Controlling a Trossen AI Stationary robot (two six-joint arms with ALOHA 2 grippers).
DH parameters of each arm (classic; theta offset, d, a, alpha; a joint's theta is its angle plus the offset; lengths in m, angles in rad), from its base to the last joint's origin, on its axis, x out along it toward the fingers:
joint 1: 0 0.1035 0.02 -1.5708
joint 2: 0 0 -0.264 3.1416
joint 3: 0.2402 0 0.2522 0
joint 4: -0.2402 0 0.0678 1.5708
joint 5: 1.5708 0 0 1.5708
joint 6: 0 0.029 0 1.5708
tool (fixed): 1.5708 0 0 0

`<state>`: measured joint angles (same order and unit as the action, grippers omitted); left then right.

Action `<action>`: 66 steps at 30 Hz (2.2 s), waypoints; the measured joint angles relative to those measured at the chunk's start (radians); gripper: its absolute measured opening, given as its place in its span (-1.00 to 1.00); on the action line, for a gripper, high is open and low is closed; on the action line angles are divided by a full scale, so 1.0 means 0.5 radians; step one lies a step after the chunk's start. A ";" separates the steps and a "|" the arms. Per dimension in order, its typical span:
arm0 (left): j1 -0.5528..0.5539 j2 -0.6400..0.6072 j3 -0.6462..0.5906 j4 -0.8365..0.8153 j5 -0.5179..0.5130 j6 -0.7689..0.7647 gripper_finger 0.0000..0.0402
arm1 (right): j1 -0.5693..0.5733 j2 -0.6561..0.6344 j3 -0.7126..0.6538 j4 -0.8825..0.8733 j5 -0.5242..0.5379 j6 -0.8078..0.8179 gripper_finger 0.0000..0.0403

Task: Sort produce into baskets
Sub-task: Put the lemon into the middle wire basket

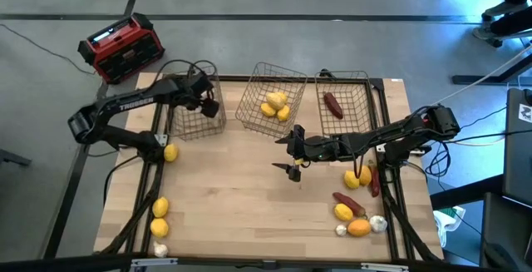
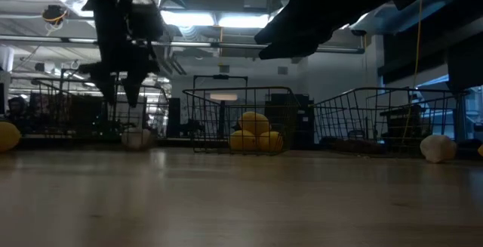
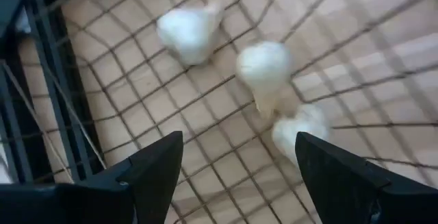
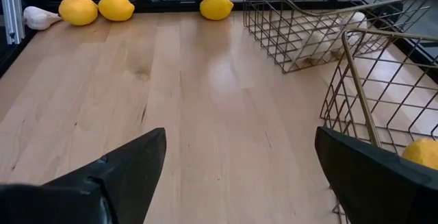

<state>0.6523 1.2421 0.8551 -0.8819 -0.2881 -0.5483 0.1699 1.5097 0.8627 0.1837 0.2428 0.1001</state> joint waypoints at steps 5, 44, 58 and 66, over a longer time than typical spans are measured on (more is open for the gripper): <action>-0.181 -0.073 0.168 -0.044 0.008 0.002 0.40 | 0.000 0.000 0.000 0.000 0.000 0.000 0.85; -2.166 0.216 0.288 0.625 0.064 -0.455 0.39 | 0.000 0.000 0.000 -0.004 0.000 -0.001 0.85; -2.594 0.216 0.286 0.079 0.335 -1.598 0.39 | 0.000 0.000 0.000 -0.004 0.000 -0.053 0.85; -2.756 0.218 0.285 -0.300 0.621 -2.126 0.39 | -0.001 0.000 0.000 -0.004 0.000 -0.059 0.85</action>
<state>-0.7256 1.3510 0.9977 -1.0319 0.0223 -1.6112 0.1696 1.5097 0.8627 0.1818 0.2428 0.0708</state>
